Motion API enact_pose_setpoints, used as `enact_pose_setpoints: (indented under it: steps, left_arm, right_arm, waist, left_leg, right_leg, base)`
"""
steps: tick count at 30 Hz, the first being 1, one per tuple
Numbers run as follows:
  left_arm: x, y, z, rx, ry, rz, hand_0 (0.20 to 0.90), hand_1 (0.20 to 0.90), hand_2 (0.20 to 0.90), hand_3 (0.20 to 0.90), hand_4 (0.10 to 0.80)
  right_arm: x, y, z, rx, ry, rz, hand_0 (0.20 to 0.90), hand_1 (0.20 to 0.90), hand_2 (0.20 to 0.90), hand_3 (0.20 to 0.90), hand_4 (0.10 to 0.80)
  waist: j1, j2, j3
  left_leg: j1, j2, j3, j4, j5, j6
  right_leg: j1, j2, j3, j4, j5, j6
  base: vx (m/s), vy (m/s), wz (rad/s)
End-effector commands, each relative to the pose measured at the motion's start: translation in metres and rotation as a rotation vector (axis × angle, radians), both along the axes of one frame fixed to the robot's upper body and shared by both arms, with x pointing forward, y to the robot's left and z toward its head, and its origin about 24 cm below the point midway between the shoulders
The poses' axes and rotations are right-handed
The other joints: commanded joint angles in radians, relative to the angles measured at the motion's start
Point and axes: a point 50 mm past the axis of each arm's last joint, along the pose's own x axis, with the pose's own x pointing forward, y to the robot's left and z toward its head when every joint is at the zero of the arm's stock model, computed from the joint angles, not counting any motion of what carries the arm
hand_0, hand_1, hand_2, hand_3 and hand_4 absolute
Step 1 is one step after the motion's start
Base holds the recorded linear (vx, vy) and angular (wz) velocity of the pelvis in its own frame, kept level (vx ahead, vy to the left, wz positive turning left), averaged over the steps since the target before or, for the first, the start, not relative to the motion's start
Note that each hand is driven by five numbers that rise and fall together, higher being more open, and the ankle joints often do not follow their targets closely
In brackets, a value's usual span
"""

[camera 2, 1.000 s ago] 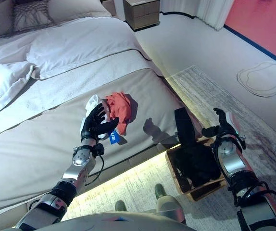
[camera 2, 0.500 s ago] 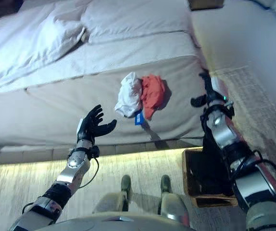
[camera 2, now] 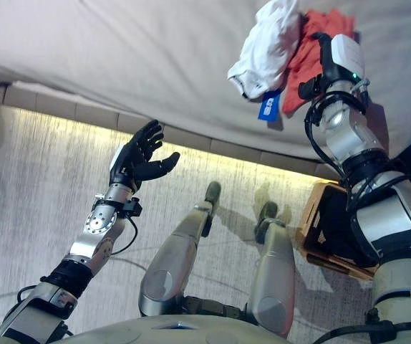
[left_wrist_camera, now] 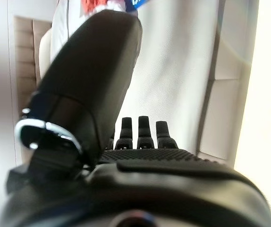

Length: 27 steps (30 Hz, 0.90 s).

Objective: Pick up the clothes from the bed and place them into the basket

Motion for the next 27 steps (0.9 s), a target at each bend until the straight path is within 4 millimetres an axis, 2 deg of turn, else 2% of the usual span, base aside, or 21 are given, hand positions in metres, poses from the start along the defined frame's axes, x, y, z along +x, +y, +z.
enact_pose_setpoints:
  steps: [1, 3, 4, 6, 11, 15, 16, 17, 18, 27]
  left_arm:
    - [-0.012, -0.002, 0.043, -0.095, -0.237, -0.049, 0.900, 0.900, 0.900, 0.900, 0.800]
    - [-0.015, -0.001, 0.045, -0.127, -0.246, -0.047, 0.900, 0.900, 0.900, 0.900, 0.800]
    - [-0.019, 0.001, 0.045, -0.146, -0.242, -0.046, 0.900, 0.900, 0.900, 0.900, 0.800]
    - [-0.021, 0.004, 0.047, -0.181, -0.246, -0.046, 0.900, 0.900, 0.900, 0.900, 0.800]
    - [-0.028, 0.009, 0.055, -0.228, -0.270, -0.042, 0.900, 0.900, 0.900, 0.900, 0.800]
    - [-0.032, 0.018, 0.057, -0.226, -0.260, -0.028, 0.900, 0.900, 0.900, 0.900, 0.800]
    - [-0.032, 0.019, 0.057, -0.227, -0.258, -0.027, 0.900, 0.900, 0.900, 0.900, 0.800]
    - [-0.032, 0.021, 0.059, -0.230, -0.256, -0.028, 0.900, 0.900, 0.900, 0.900, 0.800]
    - [-0.033, 0.023, 0.060, -0.225, -0.255, -0.030, 0.900, 0.900, 0.900, 0.900, 0.800]
    - [-0.036, 0.033, 0.064, -0.206, -0.264, -0.044, 0.900, 0.900, 0.900, 0.900, 0.800]
  right_arm:
    - [-0.009, -0.004, 0.078, -0.093, -0.241, -0.063, 0.900, 0.900, 0.900, 0.900, 0.800]
    - [-0.010, -0.008, 0.086, -0.111, -0.241, -0.105, 0.900, 0.900, 0.900, 0.900, 0.800]
    - [-0.011, -0.012, 0.087, -0.116, -0.232, -0.129, 0.900, 0.900, 0.900, 0.900, 0.800]
    - [-0.013, -0.020, 0.096, -0.143, -0.218, -0.193, 0.900, 0.900, 0.900, 0.900, 0.800]
    - [-0.031, -0.062, 0.118, -0.428, -0.051, -0.546, 0.900, 0.900, 0.900, 0.900, 0.800]
    - [-0.045, -0.079, 0.134, -0.546, 0.087, -0.750, 0.900, 0.900, 0.900, 0.900, 0.800]
    - [-0.047, -0.082, 0.135, -0.535, 0.103, -0.773, 0.785, 0.785, 0.785, 0.765, 0.665]
    - [-0.050, -0.084, 0.139, -0.529, 0.114, -0.793, 0.587, 0.587, 0.587, 0.535, 0.435]
    - [-0.052, -0.086, 0.142, -0.540, 0.136, -0.812, 0.300, 0.300, 0.300, 0.200, 0.100]
    - [-0.060, -0.103, 0.140, -0.542, 0.177, -0.841, 0.300, 0.300, 0.300, 0.200, 0.100]
  waist:
    - [0.007, 0.037, -0.053]
    - [0.019, 0.049, -0.053]
    - [0.027, 0.055, -0.053]
    - [0.039, 0.067, -0.053]
    - [0.063, 0.083, -0.053]
    - [0.078, 0.083, -0.053]
    - [0.079, 0.083, -0.053]
    - [0.081, 0.085, -0.053]
    - [0.081, 0.085, -0.053]
    - [0.078, 0.068, -0.053]
  left_leg:
    - [-0.105, -0.009, -0.013, 0.152, -0.154, 0.037]
    - [-0.159, -0.017, -0.016, 0.176, -0.153, 0.043]
    - [-0.170, -0.017, -0.011, 0.206, -0.186, 0.046]
    - [-0.225, -0.021, -0.010, 0.239, -0.189, 0.053]
    - [-0.378, -0.030, -0.001, 0.351, -0.204, 0.076]
    - [-0.432, -0.033, 0.004, 0.396, -0.210, 0.086]
    - [-0.438, -0.033, 0.006, 0.401, -0.210, 0.087]
    - [-0.450, -0.034, 0.008, 0.411, -0.209, 0.088]
    - [-0.461, -0.034, 0.010, 0.424, -0.210, 0.088]
    - [-0.391, -0.017, 0.017, 0.417, -0.225, 0.079]
  right_leg:
    - [-0.038, 0.034, -0.019, 0.050, -0.026, -0.032]
    - [-0.095, 0.035, -0.019, 0.083, -0.031, -0.035]
    - [-0.109, 0.036, -0.012, 0.113, -0.062, -0.030]
    - [-0.166, 0.038, -0.013, 0.148, -0.069, -0.032]
    - [-0.318, 0.034, -0.017, 0.253, -0.089, -0.041]
    - [-0.362, 0.035, -0.029, 0.291, -0.091, -0.044]
    - [-0.367, 0.034, -0.030, 0.296, -0.091, -0.044]
    - [-0.379, 0.033, -0.031, 0.306, -0.091, -0.045]
    - [-0.387, 0.034, -0.031, 0.315, -0.091, -0.047]
    - [-0.312, 0.044, -0.046, 0.284, -0.088, -0.050]
  base:
    - [-0.028, -0.045, 0.22]
    - [-0.008, -0.054, 0.18]
    - [0.022, -0.071, 0.09]
    - [-0.017, -0.063, 0.06]
    - [-0.053, -0.050, 0.12]
    - [-0.021, -0.062, 0.04]
    - [-0.022, -0.039, 0.00]
    - [-0.025, -0.042, 0.05]
    - [-0.024, -0.045, 0.08]
    - [-0.013, -0.035, 0.00]
